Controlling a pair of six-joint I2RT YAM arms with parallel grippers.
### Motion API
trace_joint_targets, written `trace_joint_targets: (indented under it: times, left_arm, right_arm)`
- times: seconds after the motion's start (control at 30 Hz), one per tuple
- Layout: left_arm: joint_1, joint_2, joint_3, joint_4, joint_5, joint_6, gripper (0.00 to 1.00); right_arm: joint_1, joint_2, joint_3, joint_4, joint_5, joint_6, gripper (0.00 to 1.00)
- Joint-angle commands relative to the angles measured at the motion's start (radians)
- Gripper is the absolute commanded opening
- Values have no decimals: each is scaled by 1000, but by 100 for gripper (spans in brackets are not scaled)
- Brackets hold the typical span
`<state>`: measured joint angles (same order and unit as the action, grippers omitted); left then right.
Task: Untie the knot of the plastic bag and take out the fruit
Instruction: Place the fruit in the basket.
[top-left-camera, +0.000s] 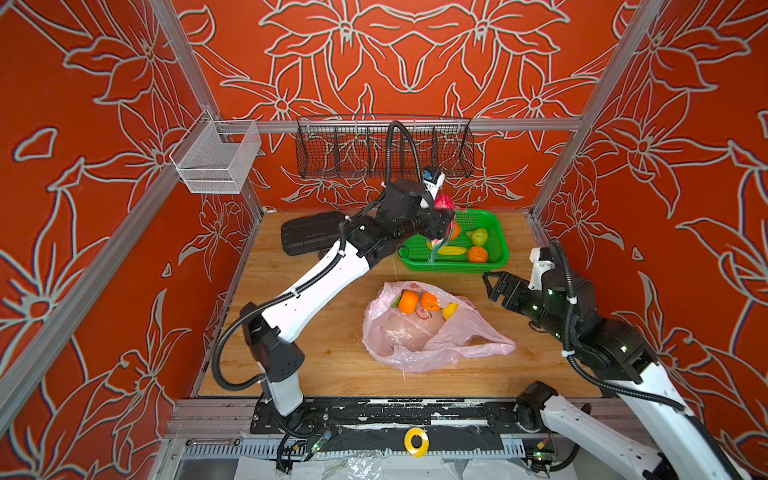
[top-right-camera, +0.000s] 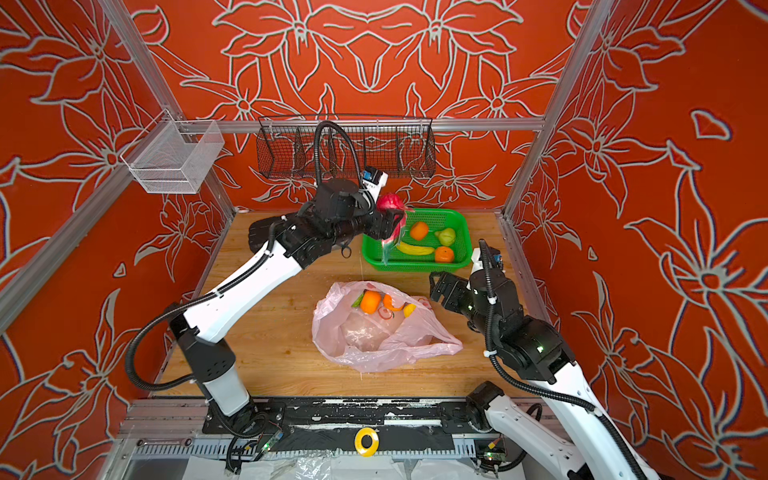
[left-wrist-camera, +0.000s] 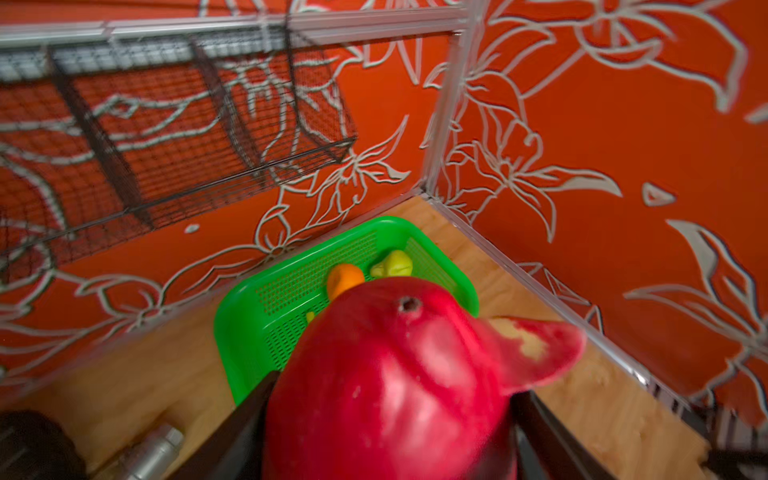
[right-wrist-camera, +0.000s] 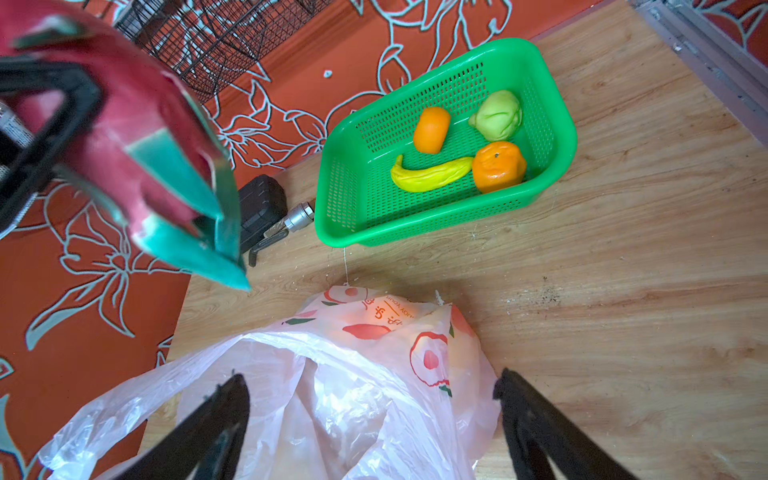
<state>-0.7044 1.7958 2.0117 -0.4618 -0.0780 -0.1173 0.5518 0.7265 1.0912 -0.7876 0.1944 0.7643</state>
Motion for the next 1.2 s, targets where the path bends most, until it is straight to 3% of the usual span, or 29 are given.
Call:
trace_joint_targets:
  times: [0.0,0.27,0.4,0.57,0.7,1.03,1.17]
  left_arm:
    - [64,91,118,-90,-63,-247,10]
    - [163,314,281,-209,5,-644,11]
    - [169,426,393,-311,-66,-789,13]
    - [172,540,474,-330,-69,-881,15]
    - [172,615,506,-276,-31,-906,16]
    - [166,788,596,-89,96,-746,22]
    - [160,833,607,-73,57,-699,24]
  right_arm:
    - [2,-21,-10,11,53,28,94]
    - [2,-39,-40,20,66,30,94]
    - [3,-35,-60,33,57,33,94]
    - [3,-16,-65,42,46,13,94]
    - [2,-1,-58,42,48,-18,94]
    - [2,12,-79,37,45,-50,94]
    - [2,11,-80,33,50,-61,94]
